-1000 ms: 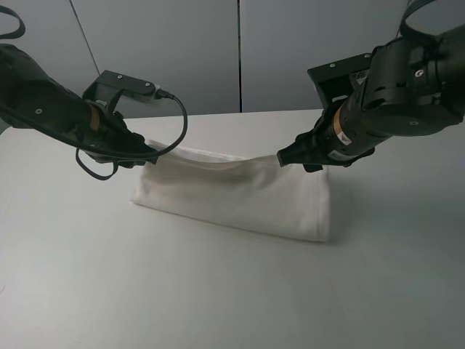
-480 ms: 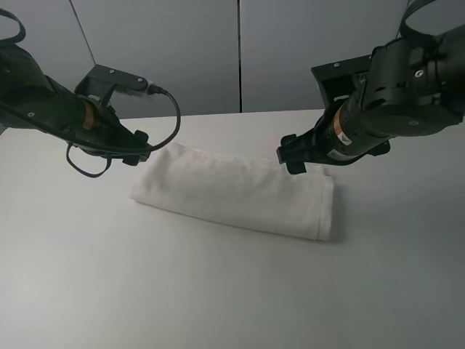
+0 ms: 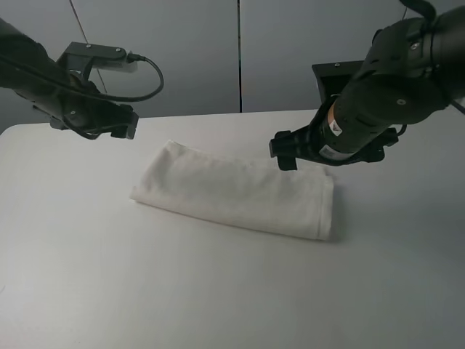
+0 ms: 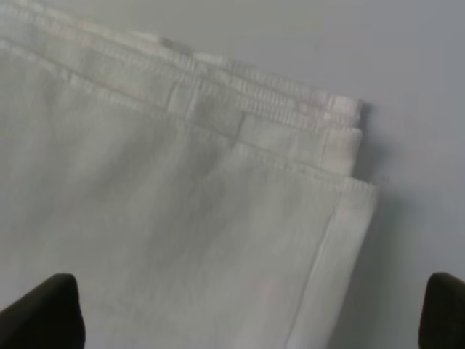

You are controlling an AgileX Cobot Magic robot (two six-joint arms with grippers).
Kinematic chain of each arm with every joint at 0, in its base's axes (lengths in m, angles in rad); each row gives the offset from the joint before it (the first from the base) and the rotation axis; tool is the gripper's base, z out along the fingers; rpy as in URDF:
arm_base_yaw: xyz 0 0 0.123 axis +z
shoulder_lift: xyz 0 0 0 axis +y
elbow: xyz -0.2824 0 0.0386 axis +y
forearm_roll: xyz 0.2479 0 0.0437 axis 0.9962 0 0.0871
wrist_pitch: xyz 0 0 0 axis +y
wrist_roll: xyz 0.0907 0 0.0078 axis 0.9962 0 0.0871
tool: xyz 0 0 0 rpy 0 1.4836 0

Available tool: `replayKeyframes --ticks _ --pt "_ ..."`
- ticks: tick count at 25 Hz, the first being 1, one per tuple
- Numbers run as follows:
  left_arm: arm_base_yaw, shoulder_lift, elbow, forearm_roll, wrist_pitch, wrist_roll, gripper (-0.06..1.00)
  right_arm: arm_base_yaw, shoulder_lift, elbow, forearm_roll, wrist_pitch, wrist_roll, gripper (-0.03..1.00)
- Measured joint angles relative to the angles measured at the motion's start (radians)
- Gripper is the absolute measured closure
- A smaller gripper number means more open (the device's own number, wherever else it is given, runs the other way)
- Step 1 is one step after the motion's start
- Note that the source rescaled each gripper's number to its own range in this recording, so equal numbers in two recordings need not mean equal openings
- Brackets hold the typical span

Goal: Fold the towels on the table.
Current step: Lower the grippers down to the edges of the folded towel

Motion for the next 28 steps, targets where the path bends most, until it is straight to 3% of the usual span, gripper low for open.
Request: replayKeyframes --ticks 1,3,6,11,20,28 --pt "0.012 0.018 -0.035 -0.103 0.029 0.069 -0.05 -0.009 0.012 -0.029 0.051 0.020 -0.050 -0.03" --pt "0.029 0.057 -0.087 -0.237 0.100 0.205 -0.05 -0.038 0.045 -0.085 0.161 0.077 -0.144 -0.03" --pt "0.046 0.125 -0.181 -0.310 0.206 0.282 -0.05 -0.103 0.094 -0.160 0.322 0.153 -0.274 -0.03" --pt "0.055 0.222 -0.298 -0.324 0.318 0.328 -0.05 -0.181 0.143 -0.190 0.464 0.202 -0.385 -0.03" --pt "0.055 0.390 -0.400 -0.324 0.377 0.343 -0.05 -0.192 0.192 -0.192 0.484 0.219 -0.417 -0.03" --pt "0.055 0.462 -0.412 -0.324 0.373 0.345 -0.05 -0.192 0.222 -0.192 0.484 0.213 -0.430 -0.03"
